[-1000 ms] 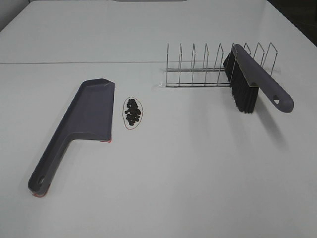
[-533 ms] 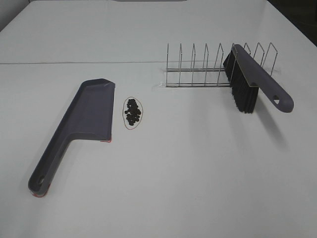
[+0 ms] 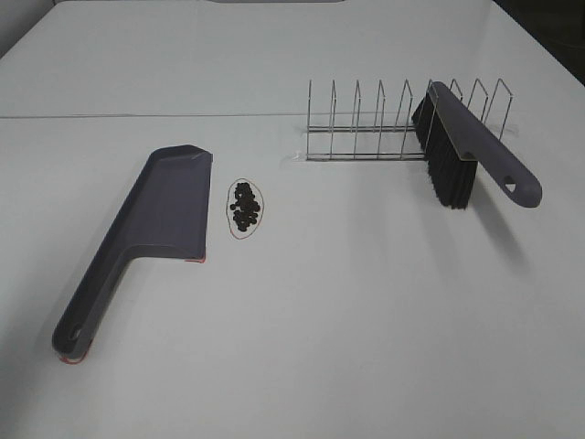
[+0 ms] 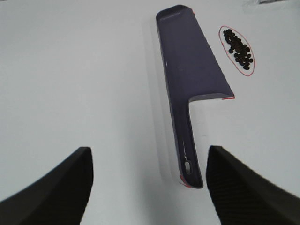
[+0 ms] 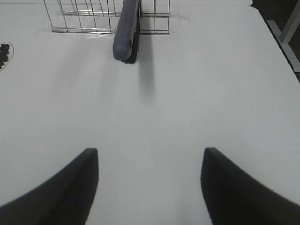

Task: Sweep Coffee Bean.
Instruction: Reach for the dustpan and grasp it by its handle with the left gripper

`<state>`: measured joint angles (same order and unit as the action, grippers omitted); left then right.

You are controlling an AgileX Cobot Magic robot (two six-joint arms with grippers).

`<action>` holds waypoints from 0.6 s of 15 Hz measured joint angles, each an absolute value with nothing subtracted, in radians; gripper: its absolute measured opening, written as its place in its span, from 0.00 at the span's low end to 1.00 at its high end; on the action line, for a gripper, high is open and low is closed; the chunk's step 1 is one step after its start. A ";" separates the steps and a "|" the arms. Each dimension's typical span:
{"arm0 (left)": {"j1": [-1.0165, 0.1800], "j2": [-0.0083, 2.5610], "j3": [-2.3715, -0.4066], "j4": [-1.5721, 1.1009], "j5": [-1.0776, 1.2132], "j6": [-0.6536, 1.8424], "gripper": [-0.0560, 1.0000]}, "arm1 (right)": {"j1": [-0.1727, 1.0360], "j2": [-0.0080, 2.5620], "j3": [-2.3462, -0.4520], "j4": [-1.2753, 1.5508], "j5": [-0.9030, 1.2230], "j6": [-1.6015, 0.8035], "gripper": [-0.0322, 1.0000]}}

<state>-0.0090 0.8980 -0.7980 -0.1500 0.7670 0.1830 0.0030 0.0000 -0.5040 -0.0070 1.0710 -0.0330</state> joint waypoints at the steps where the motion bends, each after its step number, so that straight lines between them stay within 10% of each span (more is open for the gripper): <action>1: -0.009 0.986 -0.839 -0.148 0.767 0.186 0.68 | 0.003 0.000 -0.504 -0.007 1.071 -0.033 0.62; 9: -0.009 1.451 -1.091 -0.178 0.836 0.183 0.68 | 0.003 0.000 -0.504 -0.007 1.071 -0.033 0.62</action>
<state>-0.0090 1.4510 -1.0910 -0.1780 0.8360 0.1830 0.0030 0.0000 -0.5040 -0.0070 1.0710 -0.0330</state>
